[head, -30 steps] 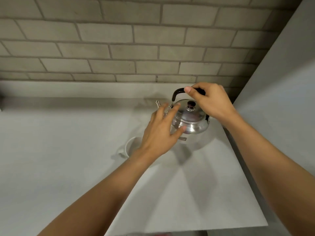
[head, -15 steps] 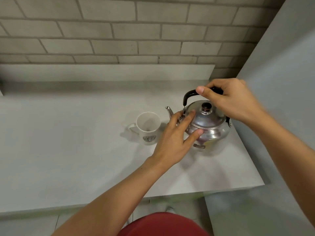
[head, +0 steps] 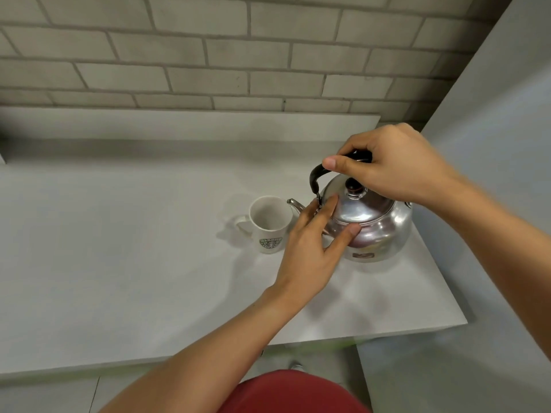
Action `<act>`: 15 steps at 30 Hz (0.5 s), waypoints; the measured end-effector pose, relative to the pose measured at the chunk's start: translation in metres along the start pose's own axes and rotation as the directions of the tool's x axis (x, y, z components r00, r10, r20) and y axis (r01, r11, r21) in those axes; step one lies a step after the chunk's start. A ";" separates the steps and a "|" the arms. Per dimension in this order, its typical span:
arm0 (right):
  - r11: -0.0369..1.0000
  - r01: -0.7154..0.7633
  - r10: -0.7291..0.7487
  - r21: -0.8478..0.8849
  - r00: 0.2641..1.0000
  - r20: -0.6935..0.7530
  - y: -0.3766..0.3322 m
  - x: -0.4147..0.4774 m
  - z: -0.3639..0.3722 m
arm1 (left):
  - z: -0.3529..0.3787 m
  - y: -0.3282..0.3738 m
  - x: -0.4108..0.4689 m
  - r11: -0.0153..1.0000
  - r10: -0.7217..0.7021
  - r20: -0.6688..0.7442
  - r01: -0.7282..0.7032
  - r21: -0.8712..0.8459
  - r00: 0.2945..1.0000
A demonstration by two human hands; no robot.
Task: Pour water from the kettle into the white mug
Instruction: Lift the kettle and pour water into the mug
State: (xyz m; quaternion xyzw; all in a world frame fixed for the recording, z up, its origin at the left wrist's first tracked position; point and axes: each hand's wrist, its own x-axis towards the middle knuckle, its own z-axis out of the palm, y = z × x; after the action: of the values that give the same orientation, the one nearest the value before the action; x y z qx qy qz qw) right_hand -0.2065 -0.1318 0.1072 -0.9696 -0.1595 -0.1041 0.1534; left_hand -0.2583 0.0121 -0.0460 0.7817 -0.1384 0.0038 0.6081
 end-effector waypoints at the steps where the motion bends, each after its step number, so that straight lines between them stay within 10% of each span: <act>1: 1.000 0.018 -0.018 -0.017 1.000 0.006 -0.004 0.002 -0.001 | 0.000 0.000 0.000 1.000 -0.008 -0.004 0.008 -0.015 1.000; 15: 0.986 0.080 -0.063 -0.146 0.991 0.119 -0.038 0.028 -0.014 | -0.002 0.018 0.008 0.986 -0.012 -0.087 -0.003 -0.164 0.996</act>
State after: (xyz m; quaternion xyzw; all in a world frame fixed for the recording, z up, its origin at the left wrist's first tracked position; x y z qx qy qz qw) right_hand -0.1961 -0.0947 0.1376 -0.9764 -0.1946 -0.0658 0.0668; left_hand -0.2546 0.0082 -0.0273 0.7284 -0.1097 0.0253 0.6758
